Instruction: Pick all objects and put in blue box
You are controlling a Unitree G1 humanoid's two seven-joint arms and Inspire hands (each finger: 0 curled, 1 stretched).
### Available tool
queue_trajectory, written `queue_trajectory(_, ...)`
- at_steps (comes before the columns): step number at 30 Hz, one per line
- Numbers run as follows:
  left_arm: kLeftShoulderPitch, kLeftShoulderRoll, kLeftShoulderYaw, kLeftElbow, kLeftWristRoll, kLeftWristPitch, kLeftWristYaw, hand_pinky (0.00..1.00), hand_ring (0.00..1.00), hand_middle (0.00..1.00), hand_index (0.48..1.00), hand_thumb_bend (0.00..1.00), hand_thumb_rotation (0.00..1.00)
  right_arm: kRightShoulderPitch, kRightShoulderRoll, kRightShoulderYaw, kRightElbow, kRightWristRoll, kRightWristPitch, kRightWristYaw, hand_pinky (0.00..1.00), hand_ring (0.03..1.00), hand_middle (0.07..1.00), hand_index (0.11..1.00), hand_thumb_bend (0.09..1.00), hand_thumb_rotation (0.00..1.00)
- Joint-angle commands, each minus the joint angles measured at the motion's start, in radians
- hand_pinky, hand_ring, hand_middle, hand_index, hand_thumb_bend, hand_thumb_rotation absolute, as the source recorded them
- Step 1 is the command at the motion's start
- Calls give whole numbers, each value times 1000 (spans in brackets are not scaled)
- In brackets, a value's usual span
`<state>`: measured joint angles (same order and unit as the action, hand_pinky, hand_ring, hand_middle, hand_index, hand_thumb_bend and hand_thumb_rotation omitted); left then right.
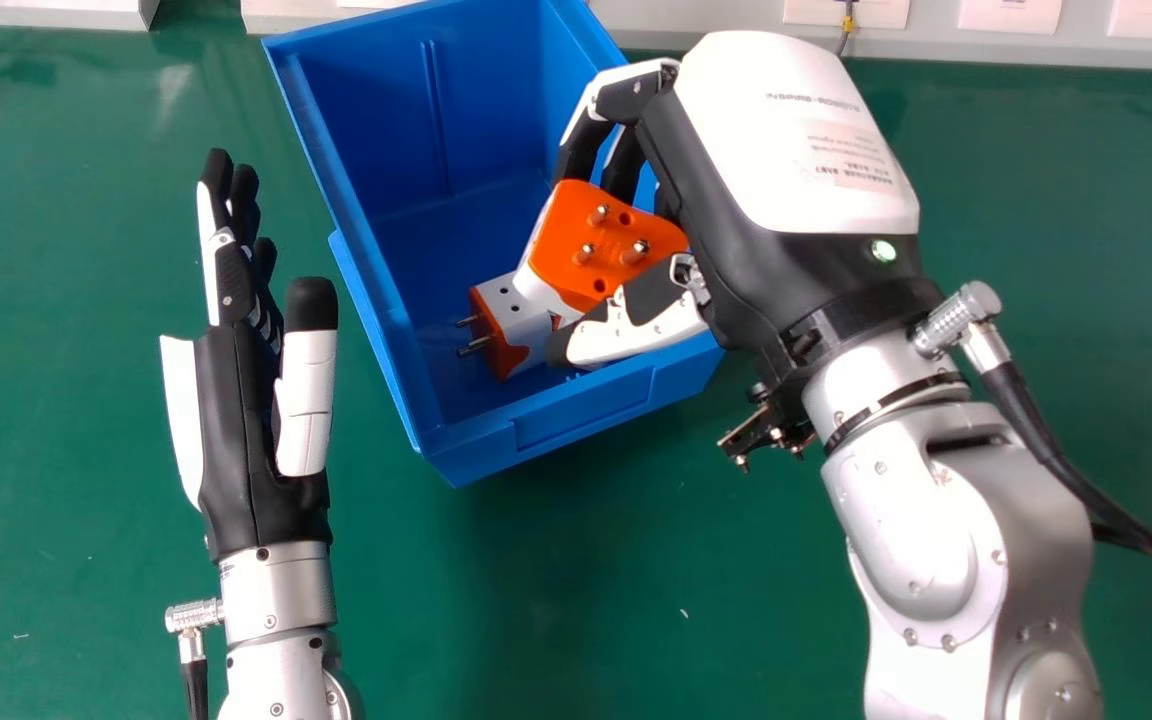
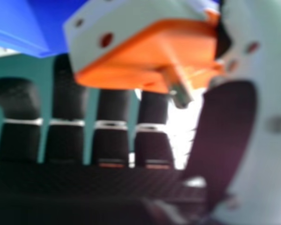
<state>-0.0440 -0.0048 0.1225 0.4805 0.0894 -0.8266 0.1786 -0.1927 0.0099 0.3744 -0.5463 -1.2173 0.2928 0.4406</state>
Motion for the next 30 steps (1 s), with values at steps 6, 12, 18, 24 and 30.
queue_trajectory(6, 0, -6, -9, -27, 11, -7, 4, 1000, 1000, 986, 983, 900, 957, -40, -10, -16, -11, 24, -14, -27, 173, 242, 457, 476, 518, 0)
queue_trajectory(12, -6, -11, -9, -16, 13, -13, 12, 1000, 1000, 987, 984, 905, 962, -40, -19, -17, -10, 34, -12, -31, 173, 242, 457, 476, 518, 0)
queue_trajectory(18, -13, -13, -10, -7, 2, -17, 8, 1000, 1000, 988, 985, 908, 961, -42, -26, -19, -6, 42, -12, -37, 173, 242, 457, 476, 518, 0)
queue_trajectory(24, -13, -12, -9, 1, 10, -22, 13, 1000, 1000, 988, 986, 913, 961, -44, -32, -22, -3, 49, -12, -41, 173, 242, 457, 476, 518, 0)
queue_trajectory(30, -13, -9, -9, 8, 3, -25, 7, 1000, 1000, 987, 985, 913, 959, -47, -34, -19, 0, 51, -9, -44, 173, 242, 457, 476, 518, 0)
